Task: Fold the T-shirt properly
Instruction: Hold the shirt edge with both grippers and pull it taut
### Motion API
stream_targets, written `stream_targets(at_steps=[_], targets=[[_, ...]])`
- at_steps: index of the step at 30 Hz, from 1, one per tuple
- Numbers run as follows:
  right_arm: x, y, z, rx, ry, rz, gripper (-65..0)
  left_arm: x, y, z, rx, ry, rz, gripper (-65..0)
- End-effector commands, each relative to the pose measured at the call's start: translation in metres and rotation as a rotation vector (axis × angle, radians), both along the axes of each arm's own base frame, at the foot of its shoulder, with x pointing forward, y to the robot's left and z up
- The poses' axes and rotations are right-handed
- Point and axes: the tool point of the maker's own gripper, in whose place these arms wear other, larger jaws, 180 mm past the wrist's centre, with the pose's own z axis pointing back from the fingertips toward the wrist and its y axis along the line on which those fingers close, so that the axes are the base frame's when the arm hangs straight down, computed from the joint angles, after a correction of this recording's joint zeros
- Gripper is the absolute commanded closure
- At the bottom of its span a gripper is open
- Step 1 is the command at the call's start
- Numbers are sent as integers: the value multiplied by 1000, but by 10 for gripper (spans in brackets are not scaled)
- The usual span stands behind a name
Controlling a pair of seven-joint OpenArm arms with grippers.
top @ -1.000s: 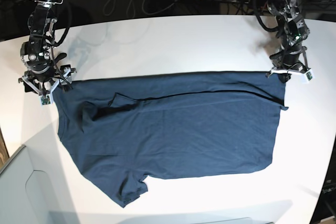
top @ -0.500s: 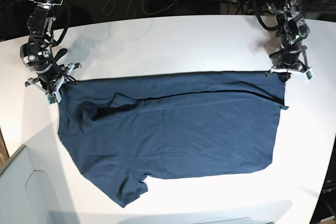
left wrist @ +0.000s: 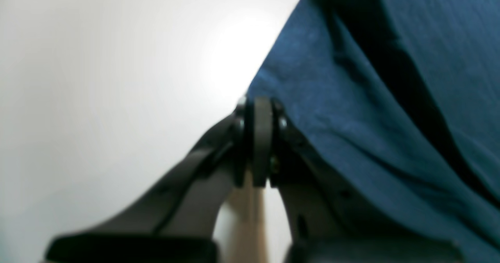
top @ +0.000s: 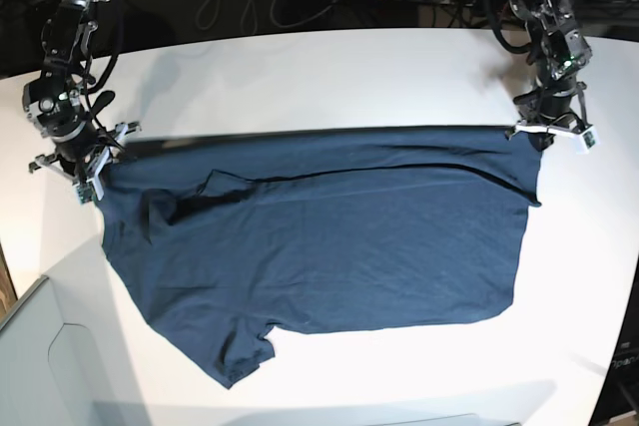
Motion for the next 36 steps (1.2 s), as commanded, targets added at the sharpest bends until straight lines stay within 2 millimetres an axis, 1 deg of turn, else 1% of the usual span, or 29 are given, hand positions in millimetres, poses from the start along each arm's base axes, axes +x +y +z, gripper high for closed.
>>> stream_targets(at_steps=[1,3,6,11,12,13,15,17,19,20,21,23,24,30,32,34,36], targets=[[6,-4,13,-24,-23,24,-1,8,7,19,37,-55,0,0],[5,-2,9,-26,1,44,-1,9,5,21,37,-60,-2,0],[1,-3,5,-28,15,43,-1,6,5,17,34,-49,0,0],[-9,-7,-18,-6,82,24,-3,4,5,15,31,-43,0,0],[-10,-8,-22,1,95,17,-14,4,5,15,31,-43,0,0],[-12,-10,-27,5,110,12,-42,4,5,14,31,-42,0,0],[-15,-11,-32,11,123,6,-120,2,5,14,32,-40,0,0],[-16,-11,-33,12,128,5,-241,2,5,14,32,-40,-2,0],[-16,-11,-32,11,125,6,-378,1,5,13,33,-37,-2,0],[-16,-11,-32,12,123,8,-433,1,5,13,33,-37,-2,0],[-15,-10,-30,9,118,9,-486,1,5,13,33,-37,-2,0],[-15,-10,-30,8,117,10,-551,1,5,13,33,-37,-2,0],[-14,-10,-29,9,115,9,-564,1,5,13,33,-37,-2,0],[-15,-11,-31,12,120,8,-564,1,5,13,32,-36,-2,0],[-19,-12,-40,22,144,-1,-561,1,5,13,32,-36,-2,0],[-24,-12,-51,38,174,-8,-525,1,5,13,32,-36,-2,0],[-28,-13,-58,50,193,-15,-461,1,5,13,33,-37,-2,0]])
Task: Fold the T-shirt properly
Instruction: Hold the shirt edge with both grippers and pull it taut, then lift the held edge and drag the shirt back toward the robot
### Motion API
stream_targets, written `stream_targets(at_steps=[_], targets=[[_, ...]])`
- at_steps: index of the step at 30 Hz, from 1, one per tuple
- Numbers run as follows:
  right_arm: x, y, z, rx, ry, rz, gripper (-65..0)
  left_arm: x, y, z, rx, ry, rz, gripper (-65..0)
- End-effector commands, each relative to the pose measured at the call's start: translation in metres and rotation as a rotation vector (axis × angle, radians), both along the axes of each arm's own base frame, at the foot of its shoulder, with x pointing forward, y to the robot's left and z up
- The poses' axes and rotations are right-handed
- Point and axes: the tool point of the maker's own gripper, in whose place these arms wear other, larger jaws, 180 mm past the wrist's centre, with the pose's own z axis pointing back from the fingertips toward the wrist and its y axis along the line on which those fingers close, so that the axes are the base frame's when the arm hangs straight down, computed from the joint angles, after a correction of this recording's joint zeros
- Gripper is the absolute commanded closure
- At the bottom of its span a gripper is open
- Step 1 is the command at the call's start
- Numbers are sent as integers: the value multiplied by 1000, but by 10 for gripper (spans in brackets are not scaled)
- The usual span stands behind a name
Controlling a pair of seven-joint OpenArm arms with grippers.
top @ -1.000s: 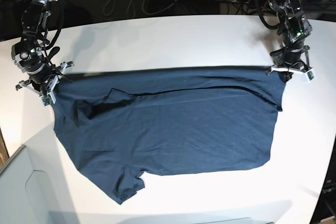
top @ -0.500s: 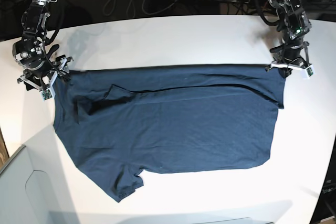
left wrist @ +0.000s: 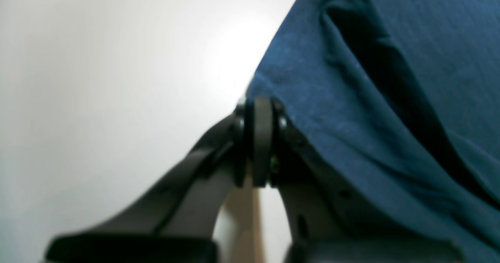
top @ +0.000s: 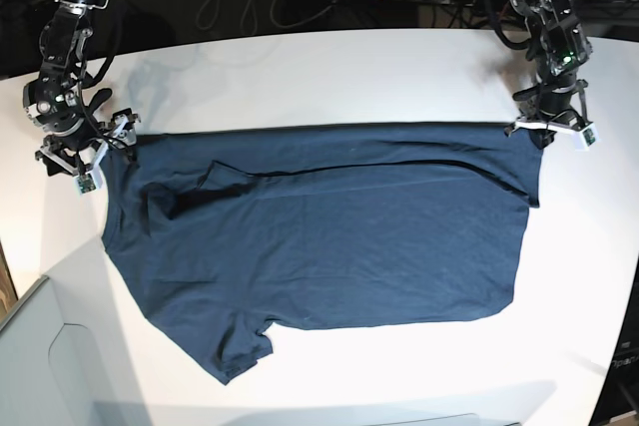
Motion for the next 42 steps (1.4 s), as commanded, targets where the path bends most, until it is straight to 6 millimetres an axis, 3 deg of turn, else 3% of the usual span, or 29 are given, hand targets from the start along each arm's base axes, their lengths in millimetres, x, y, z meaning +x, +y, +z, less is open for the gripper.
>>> stream_targets(at_steps=[1,13,19,24,29,38,42], targets=[[-14,-8,-12,-44,85,9,-424,7,6,13,27,-44,2,0],[-20,-9,-22,-32,115,-1,0,8,6,15,28,-46,0,0],[-12,-7,1,-69,55,24,-2,9,7,18,35,-51,-3,0],[-7,-6,37,-141,-22,70,-2,5,7,22,49,-50,-10,0],[-2,-14,61,-217,-39,81,-2,13,2,51,91,-114,-40,0],[39,-24,113,-332,-76,147,-2,37,0,108,182,-236,-98,0],[43,-29,137,-362,-135,120,-2,38,0,113,189,-249,-99,0]])
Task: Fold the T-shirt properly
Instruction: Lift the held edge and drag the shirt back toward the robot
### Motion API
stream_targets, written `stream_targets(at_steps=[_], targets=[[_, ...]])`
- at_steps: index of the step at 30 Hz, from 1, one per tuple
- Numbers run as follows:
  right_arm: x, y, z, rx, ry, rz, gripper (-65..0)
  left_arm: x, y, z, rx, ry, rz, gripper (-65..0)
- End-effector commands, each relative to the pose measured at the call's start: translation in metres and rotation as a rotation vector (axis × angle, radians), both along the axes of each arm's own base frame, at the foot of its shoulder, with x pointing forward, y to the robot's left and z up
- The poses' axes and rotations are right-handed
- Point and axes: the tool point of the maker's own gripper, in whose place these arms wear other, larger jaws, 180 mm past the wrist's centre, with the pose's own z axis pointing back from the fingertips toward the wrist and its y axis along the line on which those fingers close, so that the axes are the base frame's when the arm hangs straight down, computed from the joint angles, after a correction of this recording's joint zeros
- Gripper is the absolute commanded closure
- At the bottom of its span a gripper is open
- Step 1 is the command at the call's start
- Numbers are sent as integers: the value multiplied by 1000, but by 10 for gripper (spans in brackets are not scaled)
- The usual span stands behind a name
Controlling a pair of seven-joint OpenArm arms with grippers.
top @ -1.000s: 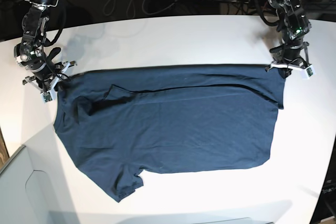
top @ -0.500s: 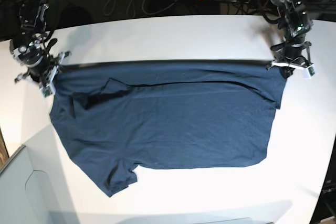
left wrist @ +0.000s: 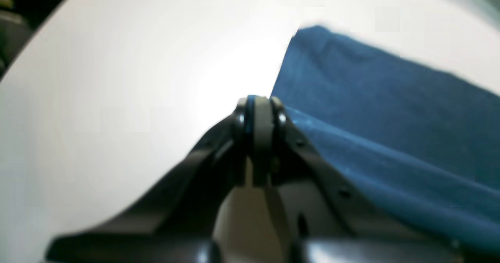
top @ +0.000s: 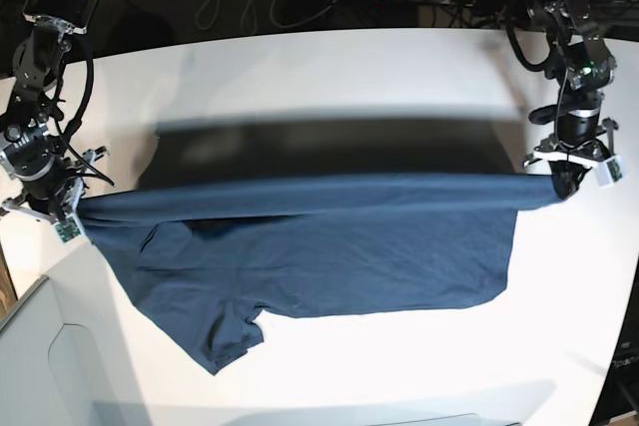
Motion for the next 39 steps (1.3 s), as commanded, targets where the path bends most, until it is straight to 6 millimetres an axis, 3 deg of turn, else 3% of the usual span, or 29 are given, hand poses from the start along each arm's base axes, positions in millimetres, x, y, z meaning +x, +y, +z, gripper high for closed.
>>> stream_targets(at_steps=[1,9,12,17,20,26,34,39], targets=[[0,-8,13,-36,-25,-5,-2,1,7,12,32,-33,13,0],[-27,10,-14,1,36,11,-2,-20,3,-22,-14,52,23,0],[-21,15,-6,11,-6,28,-2,-20,1,-20,-15,47,21,0],[-15,19,24,-3,-101,31,-2,-20,2,-19,-13,43,24,0],[-21,23,16,15,-84,21,-2,-25,2,-24,-20,59,27,0],[-40,17,-21,42,27,2,-2,-35,-4,-35,-42,85,31,0],[-45,10,-6,19,-18,-11,-2,-48,-6,-45,-45,123,32,0],[-71,7,-38,38,87,-24,-2,-71,-8,-61,-47,188,31,0]])
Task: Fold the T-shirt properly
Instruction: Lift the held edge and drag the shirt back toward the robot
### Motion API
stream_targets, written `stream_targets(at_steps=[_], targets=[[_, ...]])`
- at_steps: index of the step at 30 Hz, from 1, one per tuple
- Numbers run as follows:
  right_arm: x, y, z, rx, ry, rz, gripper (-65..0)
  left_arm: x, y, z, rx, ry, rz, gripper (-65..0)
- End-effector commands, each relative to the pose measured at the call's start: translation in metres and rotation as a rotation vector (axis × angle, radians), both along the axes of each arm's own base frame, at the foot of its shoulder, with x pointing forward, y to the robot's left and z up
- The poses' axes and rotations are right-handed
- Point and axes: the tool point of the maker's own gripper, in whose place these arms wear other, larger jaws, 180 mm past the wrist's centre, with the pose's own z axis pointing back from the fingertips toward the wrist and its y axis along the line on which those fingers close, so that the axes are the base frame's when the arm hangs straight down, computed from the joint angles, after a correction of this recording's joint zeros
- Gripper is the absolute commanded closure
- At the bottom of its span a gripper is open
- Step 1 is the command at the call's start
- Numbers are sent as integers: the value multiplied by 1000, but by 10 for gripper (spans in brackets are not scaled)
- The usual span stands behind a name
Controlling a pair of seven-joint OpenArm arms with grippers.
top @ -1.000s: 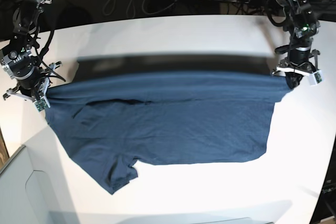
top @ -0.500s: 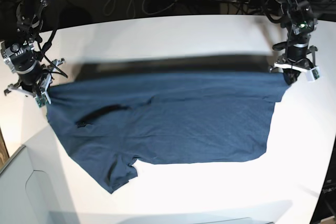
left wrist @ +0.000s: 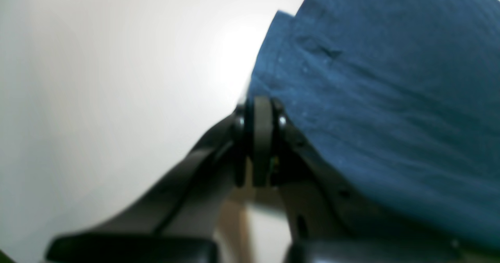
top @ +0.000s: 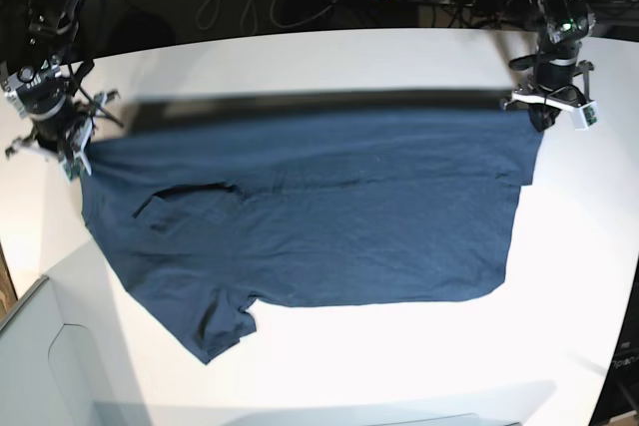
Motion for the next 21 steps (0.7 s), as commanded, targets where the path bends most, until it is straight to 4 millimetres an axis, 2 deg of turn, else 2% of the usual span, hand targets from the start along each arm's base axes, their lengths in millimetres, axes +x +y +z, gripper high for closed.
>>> stream_targets(at_steps=[1,4,11,16,21], targets=[[2,-4,4,-15,-11,14,-2,-1,4,8,23,-22,-2,0],[-11,-5,-11,-1,39,4,-2,-16,1,-1,8,10,13,0],[-38,-5,-26,-2,111,5,-2,-48,2,-16,11,95,12,0],[-56,-9,-34,-13,163,8,-2,-63,-3,-9,28,112,-11,0],[-72,-12,-39,-19,198,4,-2,-67,-6,-4,39,115,-26,0]])
